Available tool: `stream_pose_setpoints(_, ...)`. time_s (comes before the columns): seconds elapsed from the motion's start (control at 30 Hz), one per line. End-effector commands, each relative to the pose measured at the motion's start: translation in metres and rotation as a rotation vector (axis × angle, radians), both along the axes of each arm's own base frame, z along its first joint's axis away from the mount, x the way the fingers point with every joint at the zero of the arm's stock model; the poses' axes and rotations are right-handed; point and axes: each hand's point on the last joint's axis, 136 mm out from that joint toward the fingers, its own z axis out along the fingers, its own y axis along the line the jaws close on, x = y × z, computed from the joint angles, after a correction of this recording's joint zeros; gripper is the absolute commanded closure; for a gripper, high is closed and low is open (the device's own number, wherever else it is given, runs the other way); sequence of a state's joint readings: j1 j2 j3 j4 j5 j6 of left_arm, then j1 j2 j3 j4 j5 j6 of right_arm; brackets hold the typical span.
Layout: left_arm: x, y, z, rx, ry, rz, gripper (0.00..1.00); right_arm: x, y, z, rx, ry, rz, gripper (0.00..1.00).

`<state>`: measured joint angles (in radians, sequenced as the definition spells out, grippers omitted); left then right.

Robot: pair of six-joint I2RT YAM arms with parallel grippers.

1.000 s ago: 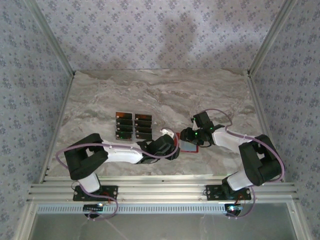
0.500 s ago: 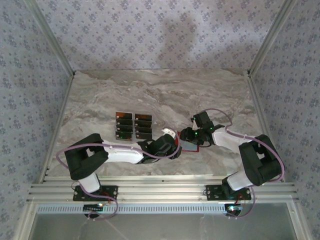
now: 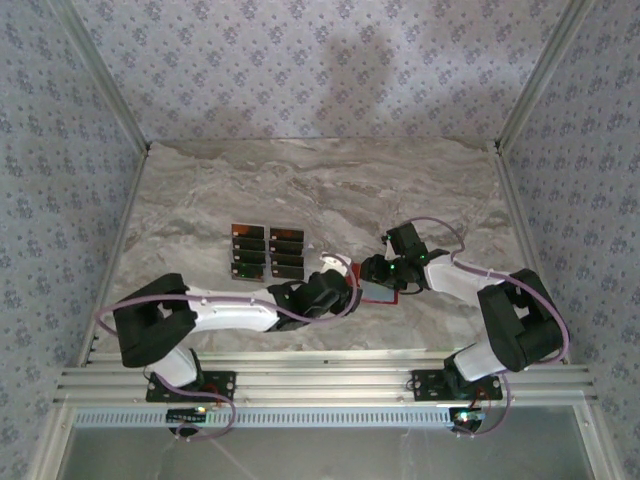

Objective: Put the credit cards into the card holder

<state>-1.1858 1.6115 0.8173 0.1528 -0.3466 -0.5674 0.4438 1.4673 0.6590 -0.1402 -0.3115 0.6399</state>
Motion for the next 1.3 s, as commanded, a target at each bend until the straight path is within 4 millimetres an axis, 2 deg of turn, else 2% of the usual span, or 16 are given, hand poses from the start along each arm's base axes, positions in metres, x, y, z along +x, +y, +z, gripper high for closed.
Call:
stream_pose_setpoints(0.0,-0.003,-0.024,0.007,-0.019,-0.001,-0.075,0.31,-0.009,-0.001,-0.008,-0.004,0.043,-0.003,0.52)
stream_pose_setpoints(0.17,-0.005,-0.037,0.006,-0.039,0.005,-0.118,0.31,-0.008,-0.001,-0.008,-0.002,0.044,-0.004,0.52)
stream_pose_setpoints(0.43,-0.004,-0.047,-0.008,-0.024,0.025,-0.131,0.31,-0.008,0.000,-0.008,-0.003,0.043,-0.002,0.50)
stream_pose_setpoints(1.03,0.011,-0.030,-0.047,0.067,0.014,-0.003,0.32,-0.009,0.001,-0.007,0.006,0.049,-0.001,0.50)
stream_pose_setpoints(1.27,0.010,-0.023,-0.058,0.092,0.028,0.015,0.37,-0.003,0.002,0.014,0.034,0.013,-0.002,0.49)
